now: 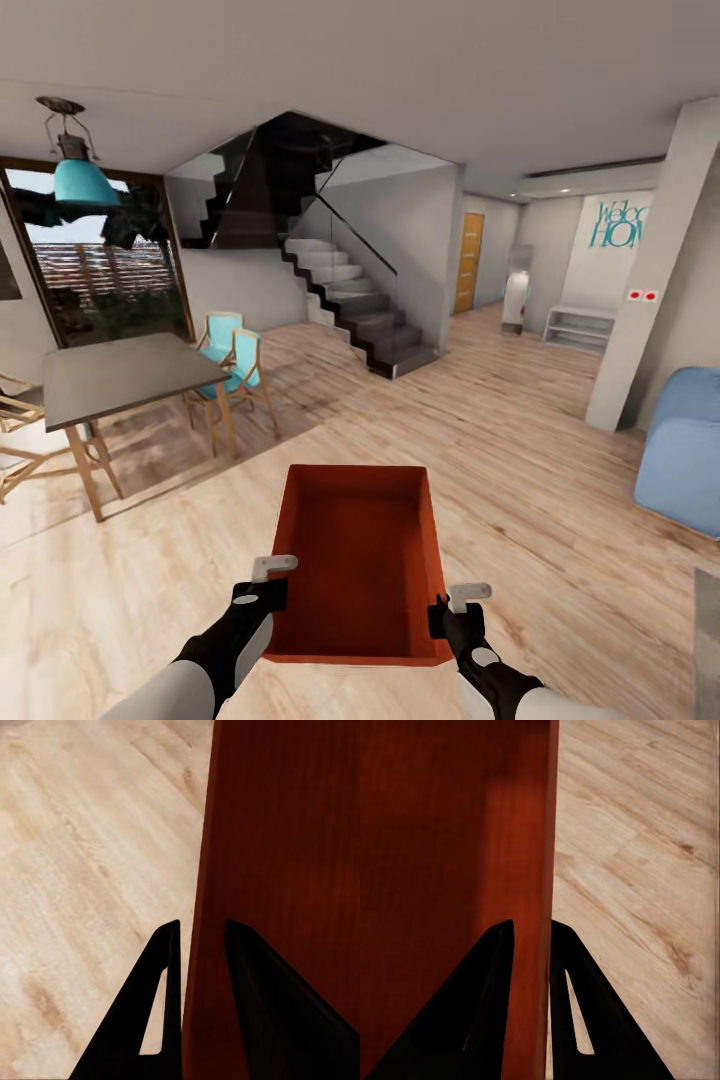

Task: Move the two storage containers from the living room to the garage. In the garage, place one container on the floor and stack the other container on top of it (either order is fine).

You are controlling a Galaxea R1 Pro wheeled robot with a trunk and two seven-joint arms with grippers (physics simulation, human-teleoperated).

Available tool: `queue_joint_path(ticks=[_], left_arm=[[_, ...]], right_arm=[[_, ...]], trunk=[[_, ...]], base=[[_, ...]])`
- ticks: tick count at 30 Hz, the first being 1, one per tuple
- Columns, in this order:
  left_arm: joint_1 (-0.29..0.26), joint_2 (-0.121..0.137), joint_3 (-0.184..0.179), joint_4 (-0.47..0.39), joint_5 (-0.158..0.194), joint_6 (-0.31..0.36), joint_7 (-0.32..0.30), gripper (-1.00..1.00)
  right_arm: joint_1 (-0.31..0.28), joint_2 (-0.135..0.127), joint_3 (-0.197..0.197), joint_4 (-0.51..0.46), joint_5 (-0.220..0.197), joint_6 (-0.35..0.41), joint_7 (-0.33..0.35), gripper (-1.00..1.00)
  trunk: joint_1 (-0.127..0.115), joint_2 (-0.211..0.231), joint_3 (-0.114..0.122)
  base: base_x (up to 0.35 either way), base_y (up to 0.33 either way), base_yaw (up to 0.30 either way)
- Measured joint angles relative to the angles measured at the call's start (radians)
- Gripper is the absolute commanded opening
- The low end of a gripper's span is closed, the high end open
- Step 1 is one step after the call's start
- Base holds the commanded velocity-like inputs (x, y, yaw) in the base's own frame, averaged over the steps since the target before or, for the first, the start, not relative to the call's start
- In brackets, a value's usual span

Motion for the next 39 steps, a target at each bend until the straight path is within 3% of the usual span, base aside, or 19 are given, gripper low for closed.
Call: queue_joint_path(ticks=[9,31,39], left_arm=[[0.000,0.000,0.000,0.000,0.000,0.000,0.000,-1.00],[0.000,0.001,-0.001,0.000,0.002,0.000,0.001,-1.00],[0.000,0.000,-0.001,0.000,0.002,0.000,0.001,-1.00]], right_arm=[[0.000,0.000,0.000,0.000,0.000,0.000,0.000,-1.00],[0.000,0.001,0.002,0.000,0.001,0.002,-0.004,-1.00],[0.000,0.001,0.002,-0.001,0.001,0.002,-0.004,-1.00]], trunk=[[0.000,0.000,0.000],[0.000,0.000,0.000],[0.000,0.000,0.000]], base=[[0.321,0.000,-0.225],[0.321,0.000,-0.013],[0.321,0.000,-0.190]])
